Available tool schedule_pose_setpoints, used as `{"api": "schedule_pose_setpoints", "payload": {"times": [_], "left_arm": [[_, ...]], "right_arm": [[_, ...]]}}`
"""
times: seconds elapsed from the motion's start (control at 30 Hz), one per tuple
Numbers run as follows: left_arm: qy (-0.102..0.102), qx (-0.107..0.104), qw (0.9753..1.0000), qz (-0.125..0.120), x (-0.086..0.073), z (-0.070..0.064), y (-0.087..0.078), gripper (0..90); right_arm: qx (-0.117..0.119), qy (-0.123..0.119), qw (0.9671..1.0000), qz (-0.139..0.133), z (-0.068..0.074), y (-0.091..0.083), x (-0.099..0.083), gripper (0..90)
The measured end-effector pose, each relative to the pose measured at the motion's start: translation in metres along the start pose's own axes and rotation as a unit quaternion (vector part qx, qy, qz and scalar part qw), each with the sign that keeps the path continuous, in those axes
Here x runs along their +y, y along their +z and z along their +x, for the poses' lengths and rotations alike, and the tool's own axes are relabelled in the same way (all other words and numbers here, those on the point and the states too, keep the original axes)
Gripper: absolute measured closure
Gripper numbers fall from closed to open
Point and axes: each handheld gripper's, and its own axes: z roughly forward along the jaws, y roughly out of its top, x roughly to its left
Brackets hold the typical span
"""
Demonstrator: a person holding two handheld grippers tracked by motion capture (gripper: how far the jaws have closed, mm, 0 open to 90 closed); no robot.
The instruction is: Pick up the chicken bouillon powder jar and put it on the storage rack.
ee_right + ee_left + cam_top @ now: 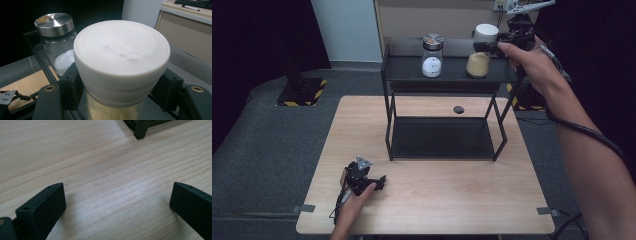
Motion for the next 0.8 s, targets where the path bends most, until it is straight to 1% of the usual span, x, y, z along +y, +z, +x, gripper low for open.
{"api": "schedule_pose_setpoints", "payload": {"times": [0.13,0.37,0.43,0.5,0.57,0.67,0.8], "left_arm": [[0.000,0.000,1.0000,0.000,0.000,0.000,0.000,0.0],[0.000,0.000,1.0000,0.000,0.000,0.000,0.000,0.0],[0.000,0.000,1.0000,0.000,0.000,0.000,0.000,0.0],[0.000,0.000,1.0000,0.000,0.000,0.000,0.000,0.0],[0.000,0.000,1.0000,0.000,0.000,0.000,0.000,0.0],[0.000,0.000,1.0000,0.000,0.000,0.000,0.000,0.0],[0.000,0.000,1.0000,0.000,0.000,0.000,0.000,0.0]], "right_arm": [[0.000,0.003,1.0000,-0.001,0.000,0.000,0.000,34.4],[-0.001,0.001,1.0000,-0.001,0.001,0.000,0.002,33.4],[-0.002,-0.002,1.0000,0.001,0.002,0.000,0.002,29.3],[-0.003,-0.006,1.0000,0.003,0.003,0.000,0.002,23.3],[-0.010,-0.009,0.9999,0.006,0.006,-0.003,0.002,18.0],[-0.017,-0.012,0.9998,0.002,0.007,-0.008,0.001,13.2],[-0.023,-0.013,0.9996,0.006,0.010,-0.018,0.000,7.9]]}}
